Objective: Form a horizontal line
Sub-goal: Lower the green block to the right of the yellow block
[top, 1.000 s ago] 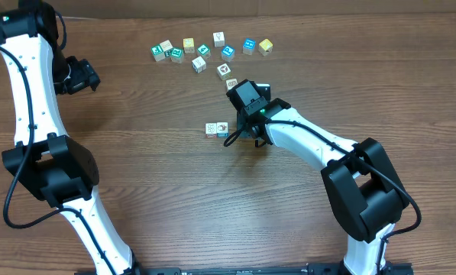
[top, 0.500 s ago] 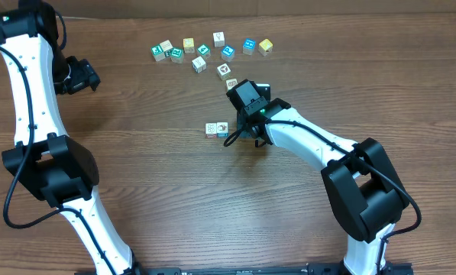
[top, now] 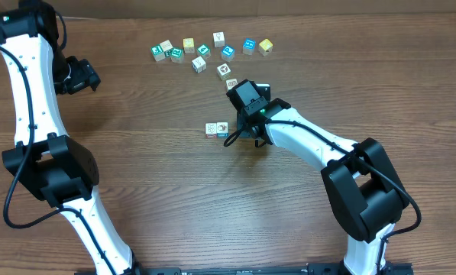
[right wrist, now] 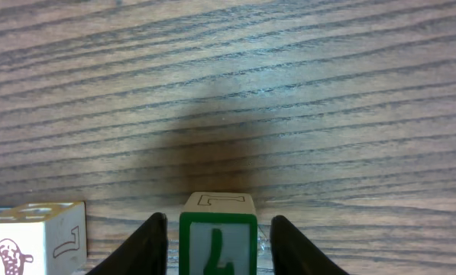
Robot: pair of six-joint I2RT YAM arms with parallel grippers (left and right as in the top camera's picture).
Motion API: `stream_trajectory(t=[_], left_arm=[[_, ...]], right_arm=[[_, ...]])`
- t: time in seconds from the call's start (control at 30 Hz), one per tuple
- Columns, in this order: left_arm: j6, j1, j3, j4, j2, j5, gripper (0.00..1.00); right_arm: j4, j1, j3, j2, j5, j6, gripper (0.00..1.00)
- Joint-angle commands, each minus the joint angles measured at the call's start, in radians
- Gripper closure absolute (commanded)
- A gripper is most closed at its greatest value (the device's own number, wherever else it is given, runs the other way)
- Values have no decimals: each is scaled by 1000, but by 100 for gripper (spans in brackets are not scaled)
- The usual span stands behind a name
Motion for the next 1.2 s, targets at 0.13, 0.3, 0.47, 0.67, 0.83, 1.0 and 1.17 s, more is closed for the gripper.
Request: stream_trajectory(t=[0.13, 0.3, 0.47, 0.67, 0.83, 1.0, 1.17], left_arm=[[-14, -9, -5, 1, -4, -10, 0], [-14, -11, -5, 1, -4, -9, 0], [-14, -13, -5, 1, -4, -9, 1], [-14, -13, -5, 1, -4, -9, 0], [-14, -14, -5, 1, -4, -9, 1], [-14, -14, -5, 1, -4, -9, 0], [-14, -20, -5, 23, -3, -9, 0]], right_arm=[[1, -2, -4, -6, 6, 0, 57], [0, -2, -5, 3, 6, 0, 61], [0, -2, -5, 5, 6, 0, 67], [-1, -2, -5, 5, 6, 0, 63], [-4, -2, -5, 9, 6, 0, 64], [-5, -2, -5, 10, 6, 0, 64], [-5, -2, -5, 14, 6, 0, 64]])
